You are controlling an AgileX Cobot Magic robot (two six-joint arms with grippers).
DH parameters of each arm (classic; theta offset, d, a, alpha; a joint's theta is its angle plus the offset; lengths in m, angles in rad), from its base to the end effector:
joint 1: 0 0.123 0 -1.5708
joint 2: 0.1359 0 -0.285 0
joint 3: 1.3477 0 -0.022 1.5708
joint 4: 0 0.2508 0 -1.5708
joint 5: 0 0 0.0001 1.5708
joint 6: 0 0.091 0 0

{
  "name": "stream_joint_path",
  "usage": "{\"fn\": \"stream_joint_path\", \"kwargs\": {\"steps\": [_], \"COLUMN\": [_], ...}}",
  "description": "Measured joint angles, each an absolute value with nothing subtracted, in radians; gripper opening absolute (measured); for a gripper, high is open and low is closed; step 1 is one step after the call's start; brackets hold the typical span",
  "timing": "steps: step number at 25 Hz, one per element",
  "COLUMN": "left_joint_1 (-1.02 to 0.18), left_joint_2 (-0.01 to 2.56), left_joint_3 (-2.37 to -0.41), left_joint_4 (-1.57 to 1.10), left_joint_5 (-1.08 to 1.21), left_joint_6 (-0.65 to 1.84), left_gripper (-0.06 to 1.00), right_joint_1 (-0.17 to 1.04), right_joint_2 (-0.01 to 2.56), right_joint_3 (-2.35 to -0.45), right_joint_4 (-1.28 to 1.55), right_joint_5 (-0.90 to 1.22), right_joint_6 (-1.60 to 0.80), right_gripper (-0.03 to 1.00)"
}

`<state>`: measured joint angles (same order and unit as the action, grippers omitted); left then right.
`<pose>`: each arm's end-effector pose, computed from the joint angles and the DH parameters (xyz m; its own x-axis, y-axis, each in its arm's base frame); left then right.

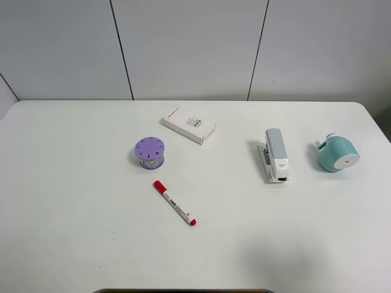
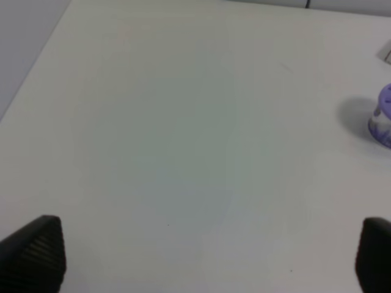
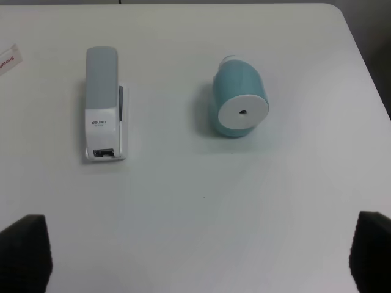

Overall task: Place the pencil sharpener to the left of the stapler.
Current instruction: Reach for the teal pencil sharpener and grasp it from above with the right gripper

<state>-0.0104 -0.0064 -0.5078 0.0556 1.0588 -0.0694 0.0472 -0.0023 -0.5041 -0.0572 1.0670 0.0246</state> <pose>-0.0067 0.0045 0.2797 -0.4392 -0.0375 -0.8976 -0.0516 0.9985 -0.0165 -0.0058 -0.0048 0.2780 -0.4548 -0.0245 -0.8903 -0.0040 0.9997 -0.0255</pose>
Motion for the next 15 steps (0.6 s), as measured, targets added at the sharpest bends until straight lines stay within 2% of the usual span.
{"fn": "stream_joint_path", "kwargs": {"steps": [15], "left_joint_1": [-0.01], "left_joint_2": [-0.006], "left_joint_3": [-0.508], "left_joint_4": [0.056], "left_joint_5": [1.059], "left_joint_6": [-0.069], "left_gripper": [0.95], "right_joint_1": [0.047], "right_joint_2": [-0.003], "right_joint_3": [-0.555], "right_joint_4": [-0.091], "right_joint_5": [1.037], "right_joint_6": [0.073], "right_gripper": [0.97]}}
